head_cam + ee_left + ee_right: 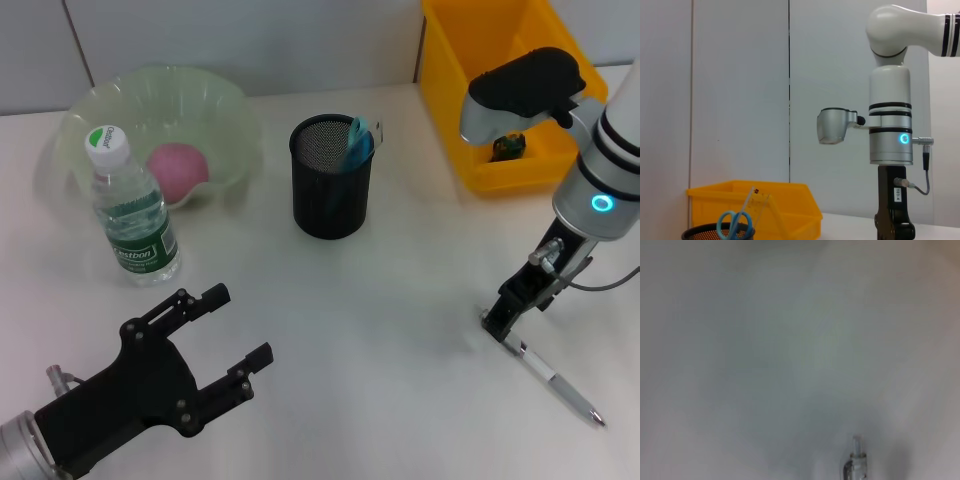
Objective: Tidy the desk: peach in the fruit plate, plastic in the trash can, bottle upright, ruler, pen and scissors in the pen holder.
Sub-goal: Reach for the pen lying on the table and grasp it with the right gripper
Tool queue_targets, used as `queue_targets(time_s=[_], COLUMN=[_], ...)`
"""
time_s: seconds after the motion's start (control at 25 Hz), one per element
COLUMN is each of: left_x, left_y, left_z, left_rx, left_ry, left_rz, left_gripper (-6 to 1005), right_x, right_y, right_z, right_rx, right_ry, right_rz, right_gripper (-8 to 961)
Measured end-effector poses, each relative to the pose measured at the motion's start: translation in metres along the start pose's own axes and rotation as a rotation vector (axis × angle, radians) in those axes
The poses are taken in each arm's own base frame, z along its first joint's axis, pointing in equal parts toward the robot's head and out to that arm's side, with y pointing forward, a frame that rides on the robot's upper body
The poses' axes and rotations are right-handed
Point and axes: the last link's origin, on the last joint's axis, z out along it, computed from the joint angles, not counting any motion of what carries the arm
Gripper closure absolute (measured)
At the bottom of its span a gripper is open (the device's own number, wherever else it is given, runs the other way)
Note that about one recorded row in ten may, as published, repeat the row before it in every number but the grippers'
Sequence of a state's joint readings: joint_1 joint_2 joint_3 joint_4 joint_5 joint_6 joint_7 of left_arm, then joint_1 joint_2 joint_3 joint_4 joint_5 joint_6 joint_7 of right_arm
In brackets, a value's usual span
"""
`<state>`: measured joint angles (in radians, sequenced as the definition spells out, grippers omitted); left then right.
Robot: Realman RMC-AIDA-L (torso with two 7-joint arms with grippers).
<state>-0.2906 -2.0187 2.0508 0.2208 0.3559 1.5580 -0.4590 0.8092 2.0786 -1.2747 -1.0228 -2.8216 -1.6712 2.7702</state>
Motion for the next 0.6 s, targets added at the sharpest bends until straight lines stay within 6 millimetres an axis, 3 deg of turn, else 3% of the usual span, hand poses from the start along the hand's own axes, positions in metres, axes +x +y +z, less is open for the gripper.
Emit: queue_targets(time_s=[0.6], left_x=[-0.0004], left_y=[0.001], left_z=[-0.0011], left_rx=[0.001], left_ry=[0.0], left_rz=[0.003], left_gripper=[261], right_x=[-0.0062], right_y=[0.0047], right_z=[0.0079], right_rx=[0.019], right_ry=[0.006], right_rz=[-0.026], right_gripper=[352])
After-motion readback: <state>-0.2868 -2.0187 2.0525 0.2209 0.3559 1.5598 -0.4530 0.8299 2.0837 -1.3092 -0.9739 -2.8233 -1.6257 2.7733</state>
